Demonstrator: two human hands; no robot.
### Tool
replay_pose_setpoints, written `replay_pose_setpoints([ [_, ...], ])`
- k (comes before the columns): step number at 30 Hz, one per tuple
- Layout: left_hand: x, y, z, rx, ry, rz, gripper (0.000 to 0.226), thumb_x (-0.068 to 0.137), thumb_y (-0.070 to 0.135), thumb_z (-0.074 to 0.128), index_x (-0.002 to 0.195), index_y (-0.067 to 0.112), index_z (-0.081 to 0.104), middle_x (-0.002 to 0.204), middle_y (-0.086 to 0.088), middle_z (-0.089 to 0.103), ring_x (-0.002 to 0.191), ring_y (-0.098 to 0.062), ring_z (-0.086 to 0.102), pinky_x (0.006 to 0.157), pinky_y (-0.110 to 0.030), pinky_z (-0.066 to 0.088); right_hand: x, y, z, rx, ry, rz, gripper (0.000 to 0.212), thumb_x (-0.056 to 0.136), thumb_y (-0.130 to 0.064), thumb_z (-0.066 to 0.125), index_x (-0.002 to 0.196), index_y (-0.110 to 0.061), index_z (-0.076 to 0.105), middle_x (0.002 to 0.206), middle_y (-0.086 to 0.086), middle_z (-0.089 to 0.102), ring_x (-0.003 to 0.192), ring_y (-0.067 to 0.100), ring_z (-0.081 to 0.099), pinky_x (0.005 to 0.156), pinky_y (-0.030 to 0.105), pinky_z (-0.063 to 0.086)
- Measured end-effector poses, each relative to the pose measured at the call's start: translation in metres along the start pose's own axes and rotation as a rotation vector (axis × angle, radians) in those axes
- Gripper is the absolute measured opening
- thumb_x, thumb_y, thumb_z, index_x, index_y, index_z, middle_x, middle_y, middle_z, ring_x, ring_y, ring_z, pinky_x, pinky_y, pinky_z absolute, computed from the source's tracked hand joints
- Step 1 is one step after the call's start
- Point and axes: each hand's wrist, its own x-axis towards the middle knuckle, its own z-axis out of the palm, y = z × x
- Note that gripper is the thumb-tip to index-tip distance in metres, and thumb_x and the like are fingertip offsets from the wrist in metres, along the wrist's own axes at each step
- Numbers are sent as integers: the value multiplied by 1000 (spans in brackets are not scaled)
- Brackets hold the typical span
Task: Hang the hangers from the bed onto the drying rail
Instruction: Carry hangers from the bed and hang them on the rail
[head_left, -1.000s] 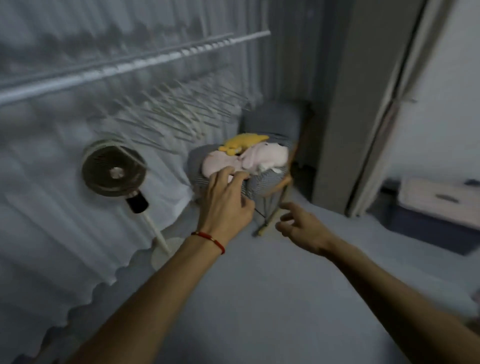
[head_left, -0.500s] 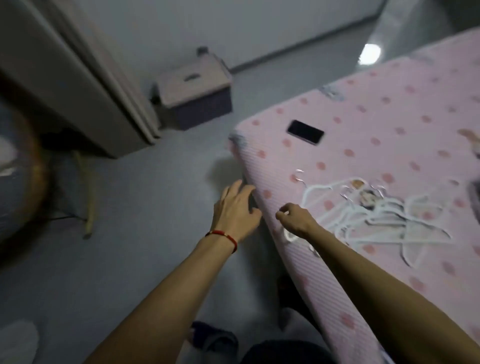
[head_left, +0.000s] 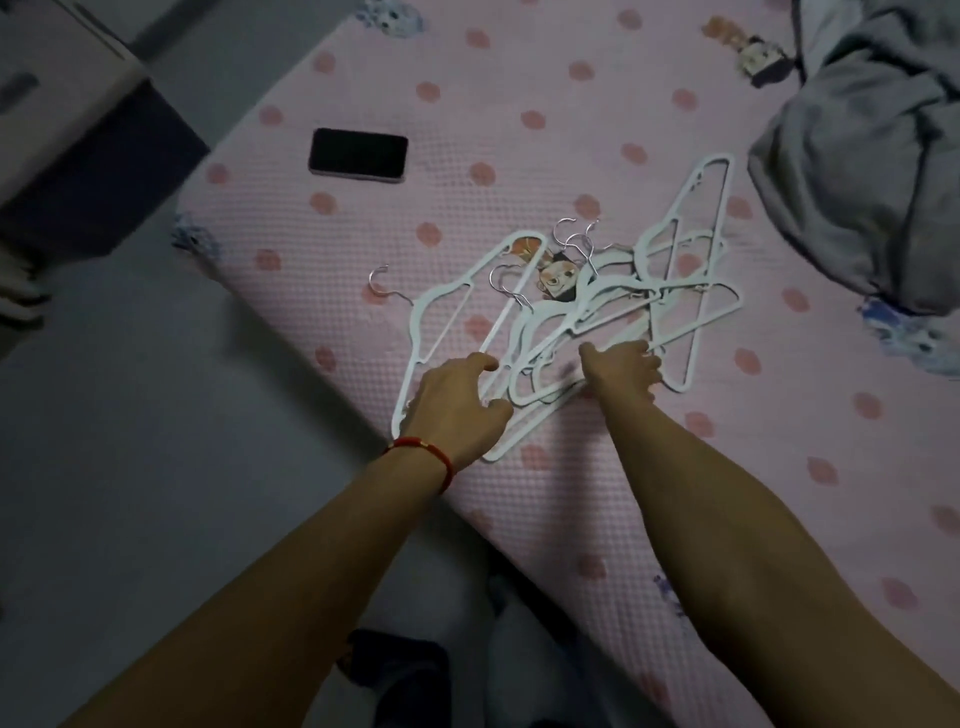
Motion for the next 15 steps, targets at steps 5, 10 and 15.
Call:
replay_pose_setpoints([
  [5,30,-6,27,3,5,-36,49,86,24,62,134,21,53,134,-5,56,122,-22,50,90,-25,36,32,-22,21,-87,-20,22,135,63,-75,71,156,-6,2,157,32,7,138,46,26,105,55,35],
  [10,39,-13,35,32,16,-90,49,86,23,62,133,22,53,133,-5,56,117,-22,53,88,-26,39,32,-24,49,-27,5,74,134,66,-60,78,157,-8,-5,158,32,-18,142,48,17,110,53,32],
  [15,26,-8,18,19,41,-128,47,86,21,62,133,20,54,133,-6,56,119,-21,52,88,-22,35,15,1,29,79,31,24,131,70,-55,79,157,-6,-6,160,32,-11,145,53,11,116,56,29],
])
